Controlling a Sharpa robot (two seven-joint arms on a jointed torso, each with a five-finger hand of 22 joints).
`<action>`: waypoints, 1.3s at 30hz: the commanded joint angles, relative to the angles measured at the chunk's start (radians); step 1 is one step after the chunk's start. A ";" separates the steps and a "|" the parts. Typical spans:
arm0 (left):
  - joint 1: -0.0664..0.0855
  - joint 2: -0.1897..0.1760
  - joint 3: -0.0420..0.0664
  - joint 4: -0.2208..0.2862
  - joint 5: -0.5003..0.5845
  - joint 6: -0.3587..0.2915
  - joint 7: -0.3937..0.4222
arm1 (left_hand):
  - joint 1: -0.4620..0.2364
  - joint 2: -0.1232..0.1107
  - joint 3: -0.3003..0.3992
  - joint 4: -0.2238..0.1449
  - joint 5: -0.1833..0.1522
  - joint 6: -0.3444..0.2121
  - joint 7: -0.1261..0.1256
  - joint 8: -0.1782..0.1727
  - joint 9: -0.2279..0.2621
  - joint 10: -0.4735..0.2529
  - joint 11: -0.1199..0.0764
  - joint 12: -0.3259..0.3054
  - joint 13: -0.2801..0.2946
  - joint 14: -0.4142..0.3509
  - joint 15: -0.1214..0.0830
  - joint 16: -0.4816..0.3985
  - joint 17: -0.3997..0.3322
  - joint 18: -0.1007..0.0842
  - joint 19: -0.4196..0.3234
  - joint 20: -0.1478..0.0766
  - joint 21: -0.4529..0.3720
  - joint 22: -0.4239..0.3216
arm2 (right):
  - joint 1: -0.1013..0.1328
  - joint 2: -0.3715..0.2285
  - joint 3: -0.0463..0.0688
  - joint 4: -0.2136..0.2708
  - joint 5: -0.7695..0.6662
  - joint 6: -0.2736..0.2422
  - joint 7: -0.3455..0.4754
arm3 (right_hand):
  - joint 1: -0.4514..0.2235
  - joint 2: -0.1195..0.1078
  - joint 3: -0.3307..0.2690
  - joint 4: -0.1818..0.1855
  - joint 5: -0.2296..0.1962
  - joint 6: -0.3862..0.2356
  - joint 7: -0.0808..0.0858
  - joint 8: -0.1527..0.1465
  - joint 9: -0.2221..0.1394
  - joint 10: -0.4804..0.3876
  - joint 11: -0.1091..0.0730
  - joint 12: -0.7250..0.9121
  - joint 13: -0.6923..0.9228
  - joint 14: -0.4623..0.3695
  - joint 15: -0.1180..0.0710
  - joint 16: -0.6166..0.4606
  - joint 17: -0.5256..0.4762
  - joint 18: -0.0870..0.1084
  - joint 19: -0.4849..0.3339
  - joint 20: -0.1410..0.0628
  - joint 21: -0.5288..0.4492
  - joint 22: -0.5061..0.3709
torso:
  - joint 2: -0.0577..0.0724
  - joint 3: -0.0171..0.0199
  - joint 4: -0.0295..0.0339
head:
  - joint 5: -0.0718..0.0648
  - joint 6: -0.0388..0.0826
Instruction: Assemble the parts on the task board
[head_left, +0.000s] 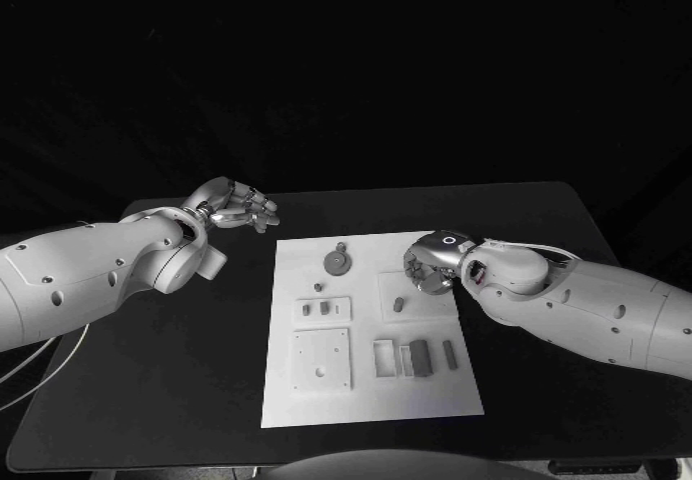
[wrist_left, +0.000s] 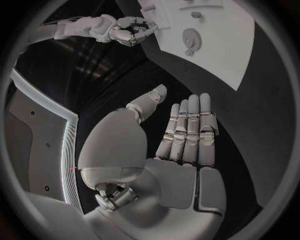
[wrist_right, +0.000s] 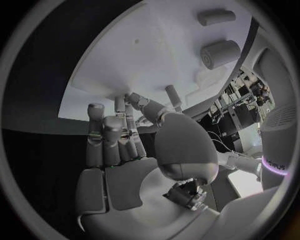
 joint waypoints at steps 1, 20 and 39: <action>0.001 0.000 0.001 0.003 0.006 -0.013 0.003 | -0.001 0.006 -0.004 0.004 -0.002 -0.009 -0.001 -0.002 -0.001 -0.009 0.001 -0.003 -0.002 -0.001 0.003 -0.006 0.002 0.016 0.000 0.003 -0.005 0.000 | -0.013 -0.001 -0.010 -0.003 -0.034 0.051 -0.021 | 0.004 0.008 0.007 0.001 0.001 0.009 -0.002 0.009 0.003 0.031 0.012 0.006 0.003 0.001 -0.013 -0.005 0.002 0.049 0.002 -0.005 0.002 0.014 | 0.000 0.0005 0.0002 | 0.000 -0.002; 0.001 0.000 0.001 -0.006 0.006 -0.019 0.002 | 0.002 0.007 -0.003 0.005 -0.002 -0.011 -0.001 -0.002 -0.001 -0.011 0.001 -0.002 -0.004 0.001 0.003 -0.007 0.006 0.016 0.002 0.003 -0.006 0.000 | -0.012 -0.014 -0.009 0.026 -0.039 -0.030 -0.025 | 0.003 0.004 0.011 0.001 0.002 0.024 -0.009 0.015 0.009 0.050 0.005 0.006 0.007 0.009 -0.020 -0.006 0.004 0.049 0.008 -0.009 0.005 0.016 | 0.000 0.0005 0.0000 | 0.001 0.002; -0.001 -0.008 0.000 -0.011 0.006 -0.019 -0.001 | 0.002 0.008 -0.003 0.006 -0.002 -0.012 0.000 -0.003 -0.001 -0.011 0.002 -0.002 -0.005 0.002 0.003 -0.009 0.009 0.016 0.003 0.003 -0.006 0.001 | 0.001 -0.035 0.004 0.064 -0.045 -0.050 -0.037 | 0.003 -0.001 0.013 0.002 0.002 0.028 -0.010 0.016 0.011 0.055 0.003 0.005 0.008 0.011 -0.022 -0.007 0.005 0.049 0.010 -0.010 0.006 0.016 | 0.000 -0.0011 0.0005 | 0.005 0.009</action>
